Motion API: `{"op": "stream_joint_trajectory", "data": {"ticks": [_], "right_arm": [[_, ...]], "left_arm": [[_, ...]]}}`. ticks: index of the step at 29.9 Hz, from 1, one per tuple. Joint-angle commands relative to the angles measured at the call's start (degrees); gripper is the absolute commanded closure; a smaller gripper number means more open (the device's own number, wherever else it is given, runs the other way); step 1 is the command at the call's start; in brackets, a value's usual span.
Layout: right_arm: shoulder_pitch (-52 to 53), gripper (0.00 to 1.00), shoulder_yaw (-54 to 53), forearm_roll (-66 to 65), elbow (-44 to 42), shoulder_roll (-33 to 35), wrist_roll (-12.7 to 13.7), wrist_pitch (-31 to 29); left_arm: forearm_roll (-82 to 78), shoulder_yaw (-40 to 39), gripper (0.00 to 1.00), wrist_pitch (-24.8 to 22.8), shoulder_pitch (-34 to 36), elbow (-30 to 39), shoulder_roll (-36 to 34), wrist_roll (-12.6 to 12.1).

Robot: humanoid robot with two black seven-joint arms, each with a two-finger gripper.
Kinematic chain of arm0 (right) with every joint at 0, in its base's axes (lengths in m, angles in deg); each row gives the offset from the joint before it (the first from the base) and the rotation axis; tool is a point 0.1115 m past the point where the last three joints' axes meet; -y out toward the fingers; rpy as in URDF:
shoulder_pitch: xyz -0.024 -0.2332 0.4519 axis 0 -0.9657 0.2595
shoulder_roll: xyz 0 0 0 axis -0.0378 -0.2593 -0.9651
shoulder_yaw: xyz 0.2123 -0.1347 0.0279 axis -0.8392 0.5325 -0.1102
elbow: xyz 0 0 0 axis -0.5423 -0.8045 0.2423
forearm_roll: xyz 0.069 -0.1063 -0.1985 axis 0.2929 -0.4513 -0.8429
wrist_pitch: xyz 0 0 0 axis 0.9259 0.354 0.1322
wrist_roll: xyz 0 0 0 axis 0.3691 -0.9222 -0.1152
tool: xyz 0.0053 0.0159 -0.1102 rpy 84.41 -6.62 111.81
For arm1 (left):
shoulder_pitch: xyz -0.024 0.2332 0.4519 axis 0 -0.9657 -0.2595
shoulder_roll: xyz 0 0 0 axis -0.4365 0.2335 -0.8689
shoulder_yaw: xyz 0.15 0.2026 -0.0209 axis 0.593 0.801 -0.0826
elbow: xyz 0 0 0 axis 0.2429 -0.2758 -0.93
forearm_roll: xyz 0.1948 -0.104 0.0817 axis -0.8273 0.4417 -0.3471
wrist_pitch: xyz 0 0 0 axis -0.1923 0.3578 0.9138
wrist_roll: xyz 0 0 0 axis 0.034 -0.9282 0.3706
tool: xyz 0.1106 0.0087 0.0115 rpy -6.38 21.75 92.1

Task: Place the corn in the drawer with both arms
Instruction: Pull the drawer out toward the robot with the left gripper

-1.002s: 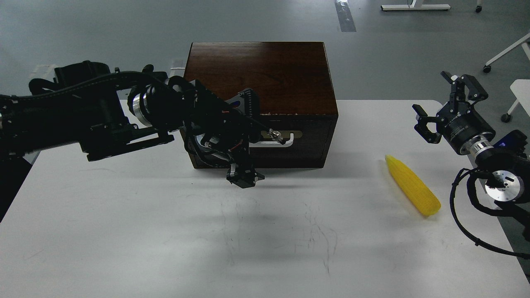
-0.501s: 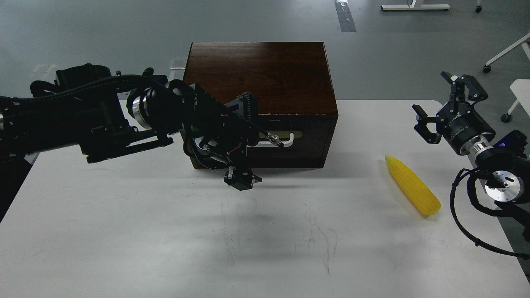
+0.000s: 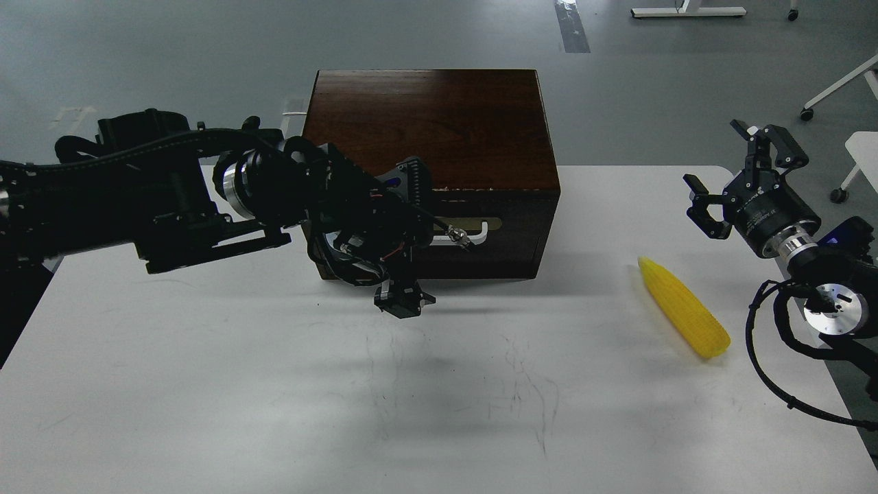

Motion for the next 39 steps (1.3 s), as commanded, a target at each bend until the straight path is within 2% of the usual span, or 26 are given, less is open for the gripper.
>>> {"op": "stream_joint_trajectory", "data": {"ticks": [1, 28, 39], "right_arm": [[0.0, 0.0, -0.08, 0.0, 0.0, 0.0, 0.01, 0.0], [-0.17, 0.0, 0.0, 0.0, 0.0, 0.0, 0.01, 0.0], [-0.09, 0.0, 0.0, 0.0, 0.08, 3.25, 0.01, -0.44]], "left_arm": [[0.0, -0.08, 0.02, 0.0, 0.11, 0.93, 0.63, 0.01], [0.0, 0.0, 0.02, 0.0, 1.43, 13.76, -2.79, 0.01], [0.0, -0.08, 0.02, 0.0, 1.34, 17.28, -4.29, 0.01]]}}
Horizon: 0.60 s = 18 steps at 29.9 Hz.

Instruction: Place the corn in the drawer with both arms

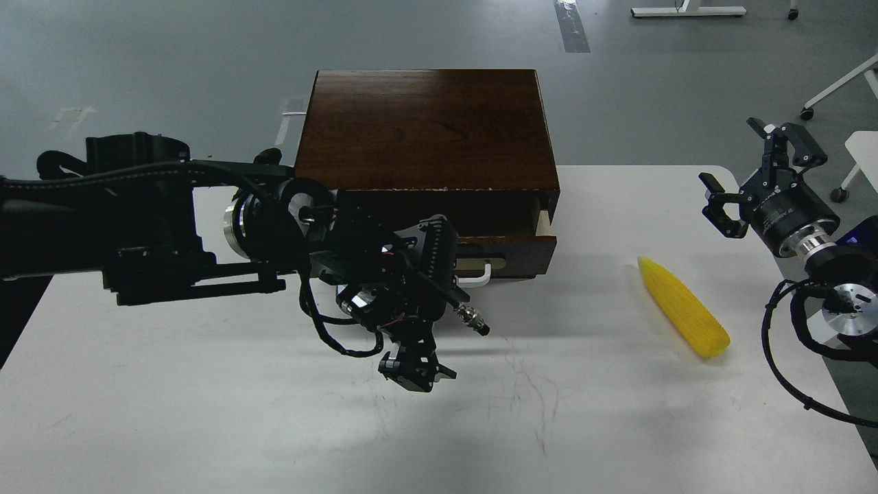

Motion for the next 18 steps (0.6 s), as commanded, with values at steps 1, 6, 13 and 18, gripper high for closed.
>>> {"op": "stream_joint_trajectory", "data": {"ticks": [1, 6, 13, 18], "right_arm": [[0.09, 0.0, 0.02, 0.0, -0.02, 1.26, 0.0, -0.19], [0.0, 0.0, -0.07, 0.0, 0.25, 2.14, 0.0, -0.19], [-0.08, 0.0, -0.07, 0.0, 0.16, 2.67, 0.0, -0.19], [-0.08, 0.0, -0.07, 0.0, 0.07, 2.67, 0.0, -0.19]], "left_arm": [[-0.02, 0.01, 0.02, 0.0, 0.22, 0.22, 0.01, -0.02], [0.52, -0.69, 0.02, 0.0, 1.54, 0.39, -0.08, -0.02], [29.55, -9.99, 0.02, 0.0, 2.77, 0.13, -4.29, -0.02], [57.08, -16.16, 0.02, 0.0, 2.25, -2.59, -8.07, -0.02]]}}
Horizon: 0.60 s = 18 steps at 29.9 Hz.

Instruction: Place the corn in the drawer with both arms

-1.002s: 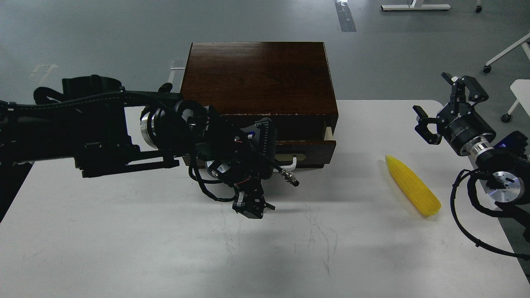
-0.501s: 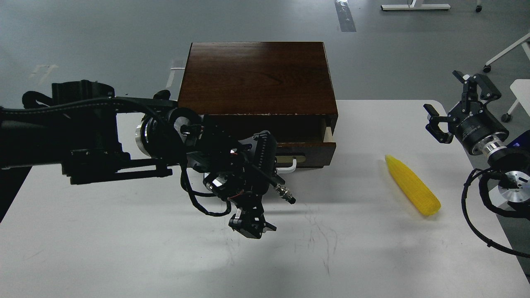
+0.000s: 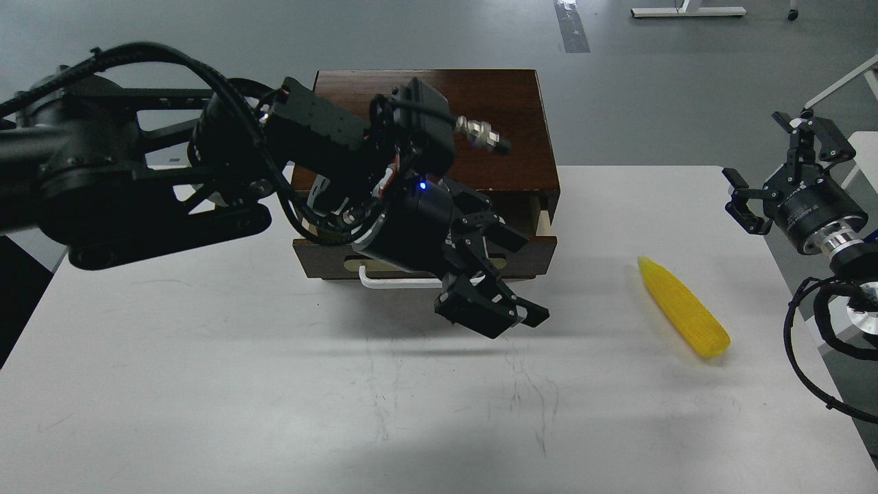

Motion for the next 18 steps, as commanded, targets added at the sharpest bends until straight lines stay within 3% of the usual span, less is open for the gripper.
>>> {"op": "stream_joint_trajectory", "data": {"ticks": [1, 6, 15, 18], "right_arm": [[-0.02, 0.0, 0.02, 0.0, -0.1, 0.02, -0.01, 0.01], [-0.1, 0.0, 0.19, 0.0, -0.01, 0.02, -0.01, 0.01], [-0.37, 0.0, 0.28, 0.0, -0.01, 0.02, -0.01, 0.01], [-0.81, 0.0, 0.19, 0.0, 0.08, 0.1, -0.01, 0.01]], "left_arm": [[22.43, -3.63, 0.02, 0.0, -0.74, -3.54, -2.55, 0.02], [53.48, -9.08, 0.01, 0.0, -3.81, -10.57, -4.22, 0.02], [65.66, -13.93, 0.02, 0.0, -9.88, -25.76, -6.96, -0.12], [70.57, -14.01, 0.02, 0.0, -14.0, -32.62, -7.22, -2.66]]}}
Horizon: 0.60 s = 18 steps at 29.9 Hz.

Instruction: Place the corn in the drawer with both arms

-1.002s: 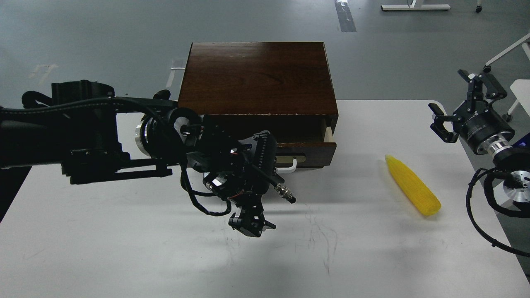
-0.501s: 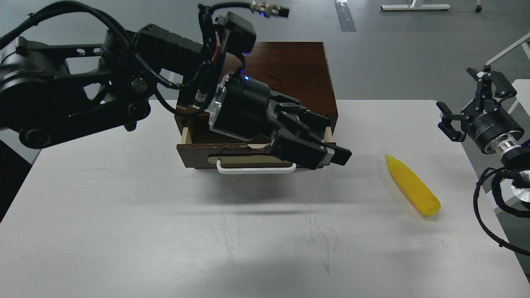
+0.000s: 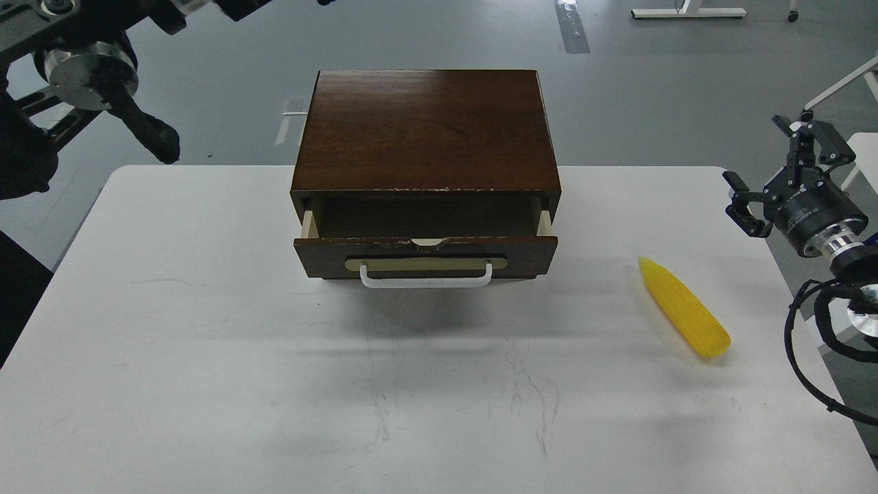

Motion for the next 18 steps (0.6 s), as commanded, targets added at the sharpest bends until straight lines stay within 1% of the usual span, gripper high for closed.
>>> {"op": "stream_joint_trajectory", "data": {"ticks": [1, 2, 4, 6, 10, 12, 13, 14, 18], "right_arm": [[-0.39, 0.0, -0.02, 0.0, 0.06, -0.07, -0.01, 0.0], [-0.39, 0.0, -0.02, 0.0, -0.02, 0.02, -0.01, 0.0], [-0.56, 0.0, -0.02, 0.0, -0.03, 0.02, -0.01, 0.0], [-0.65, 0.0, 0.07, 0.0, 0.06, 0.63, -0.01, 0.0], [-0.83, 0.0, 0.68, 0.0, 0.24, 1.6, -0.01, -0.17], [-0.83, 0.0, 1.38, -0.52, 0.33, 2.3, -0.01, -0.26], [-0.83, 0.0, 1.56, -0.96, 0.41, 2.48, -0.01, -0.26], [-0.91, 0.0, 1.82, -2.62, 0.5, 3.0, -0.01, -0.26], [-0.91, 0.0, 2.18, -9.13, 0.68, 4.32, -0.01, -0.26]], "left_arm": [[6.07, -0.14, 0.01, -0.01, -4.88, -7.77, -0.3, -3.0], [7.65, -0.23, 0.02, -0.01, -5.85, -8.74, -0.3, -3.79], [13.27, -0.32, 0.01, -0.01, -9.53, -11.55, -1.17, -6.86], [15.48, -0.4, 0.01, -0.01, -12.43, -12.96, -2.06, -8.02], [16.19, -1.19, 0.01, -0.01, -17.01, -14.29, -2.41, -7.85], [16.19, -3.38, 0.02, -0.01, -21.48, -14.55, -2.41, -7.67], [16.19, -4.09, 0.01, -0.01, -22.64, -14.55, -2.41, -7.67], [16.19, -5.4, 0.02, -0.01, -24.56, -14.55, -2.24, -7.58], [16.19, -7.26, 0.01, -0.01, -27.74, -14.64, -1.62, -7.32]]}}
